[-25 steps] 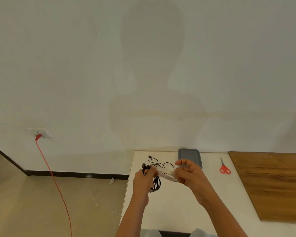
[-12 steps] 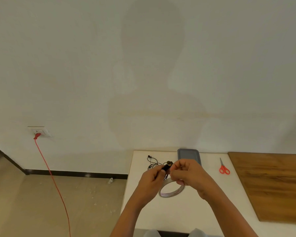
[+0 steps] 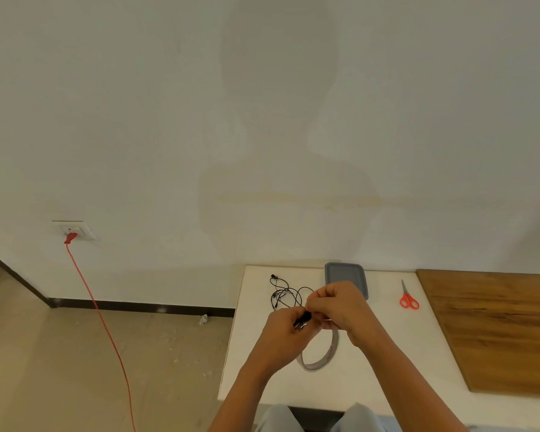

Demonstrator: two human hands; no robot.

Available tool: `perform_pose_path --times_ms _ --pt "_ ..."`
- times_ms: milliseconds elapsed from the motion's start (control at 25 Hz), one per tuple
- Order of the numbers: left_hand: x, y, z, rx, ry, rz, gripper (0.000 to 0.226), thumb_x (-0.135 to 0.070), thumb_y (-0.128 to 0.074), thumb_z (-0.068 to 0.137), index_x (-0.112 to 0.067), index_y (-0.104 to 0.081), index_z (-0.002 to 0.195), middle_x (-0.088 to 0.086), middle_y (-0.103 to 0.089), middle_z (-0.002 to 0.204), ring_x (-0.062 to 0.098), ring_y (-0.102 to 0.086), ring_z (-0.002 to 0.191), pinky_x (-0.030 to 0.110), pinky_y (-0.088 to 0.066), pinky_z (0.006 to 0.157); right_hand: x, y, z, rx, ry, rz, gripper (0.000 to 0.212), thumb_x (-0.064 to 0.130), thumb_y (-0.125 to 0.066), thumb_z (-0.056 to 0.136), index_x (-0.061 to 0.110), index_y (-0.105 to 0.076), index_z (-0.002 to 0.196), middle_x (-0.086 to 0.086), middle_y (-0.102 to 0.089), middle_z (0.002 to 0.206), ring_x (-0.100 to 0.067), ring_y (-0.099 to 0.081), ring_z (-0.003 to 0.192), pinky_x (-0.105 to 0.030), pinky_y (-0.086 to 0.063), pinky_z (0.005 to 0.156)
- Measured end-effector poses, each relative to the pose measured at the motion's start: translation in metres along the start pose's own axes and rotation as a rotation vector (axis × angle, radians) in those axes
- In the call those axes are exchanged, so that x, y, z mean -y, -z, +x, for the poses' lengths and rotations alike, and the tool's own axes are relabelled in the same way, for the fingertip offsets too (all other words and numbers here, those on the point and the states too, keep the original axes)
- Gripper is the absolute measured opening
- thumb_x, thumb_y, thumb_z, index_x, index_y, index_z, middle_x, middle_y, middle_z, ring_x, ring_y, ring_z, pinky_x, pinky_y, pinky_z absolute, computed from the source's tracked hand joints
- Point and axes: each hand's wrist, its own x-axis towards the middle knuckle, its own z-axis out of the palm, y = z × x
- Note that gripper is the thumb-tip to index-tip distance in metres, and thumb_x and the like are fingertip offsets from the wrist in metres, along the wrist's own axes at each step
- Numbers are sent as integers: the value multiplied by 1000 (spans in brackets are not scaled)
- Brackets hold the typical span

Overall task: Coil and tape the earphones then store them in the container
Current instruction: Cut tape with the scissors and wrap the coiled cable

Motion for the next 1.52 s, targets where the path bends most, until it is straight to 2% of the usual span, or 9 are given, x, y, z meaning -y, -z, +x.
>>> perform_pose_path --times_ms 400,560,680,880,1000,1120,1240,1360,1520 --pt "-2 4 -1 1 -2 -58 29 -34 -56 95 -20 -66 72 -9 -44 50 5 -35 49 16 -29 51 8 1 2 -23 92 -134 12 19 -70 77 8 -71 73 -9 -70 60 -16 -66 51 -28 -59 55" --pt "-2 6 -2 -12 25 -159 28 -34 -52 97 -28 -73 79 -2 -50 60 10 -39 57 22 -33 58 3 3 0 19 94 125 14 16 -66 86 4 -72 82 -11 -74 76 -22 -72 65 -30 -60 61" --pt "-4 8 -3 -8 62 -212 33 -32 -49 98 -13 -74 86 3 -51 65 12 -40 61 23 -34 61 -4 5 -4 77 129 243 8 6 -64 87 3 -71 86 -15 -74 81 -24 -73 73 -25 -58 63" --pt "-1 10 0 -59 79 -274 32 -39 -48 88 -23 -76 87 19 -68 83 14 -52 73 30 -40 72 -17 6 -4 -41 319 111 13 8 -70 82 17 -68 91 1 -73 84 -13 -70 82 -20 -56 73" --pt "-2 12 3 -144 100 -312 36 -37 -51 87 -7 -70 78 10 -50 63 16 -43 64 32 -36 67 -32 6 -5 -134 504 -152 26 23 -75 79 30 -59 99 17 -64 96 1 -59 93 -9 -46 78" --pt "-6 12 5 -210 135 -330 35 -21 -50 95 -17 -73 69 -2 -51 57 11 -45 61 26 -40 66 -44 1 -2 -67 470 -312 34 24 -73 81 28 -49 104 13 -59 101 -4 -59 93 -7 -43 73" --pt "-6 9 7 -321 199 -388 39 -20 -50 96 -19 -68 61 -10 -48 51 10 -41 58 24 -36 64 -50 -4 0 -195 462 -267 25 12 -67 86 27 -50 94 8 -62 87 -13 -62 80 -9 -48 65" --pt "-2 6 8 -394 216 -436 33 -21 -49 95 -11 -76 80 0 -63 61 10 -46 61 24 -38 62 -52 -6 -8 -219 439 -92 27 9 -69 84 31 -54 86 11 -64 80 -10 -63 75 -10 -51 66" --pt "-1 4 8 -459 224 -450 32 -16 -49 95 -5 -75 82 -11 -40 42 10 -31 51 22 -28 55 -54 -8 -19 -188 429 42 25 14 -75 79 31 -60 88 10 -67 80 -12 -63 73 -22 -55 64"
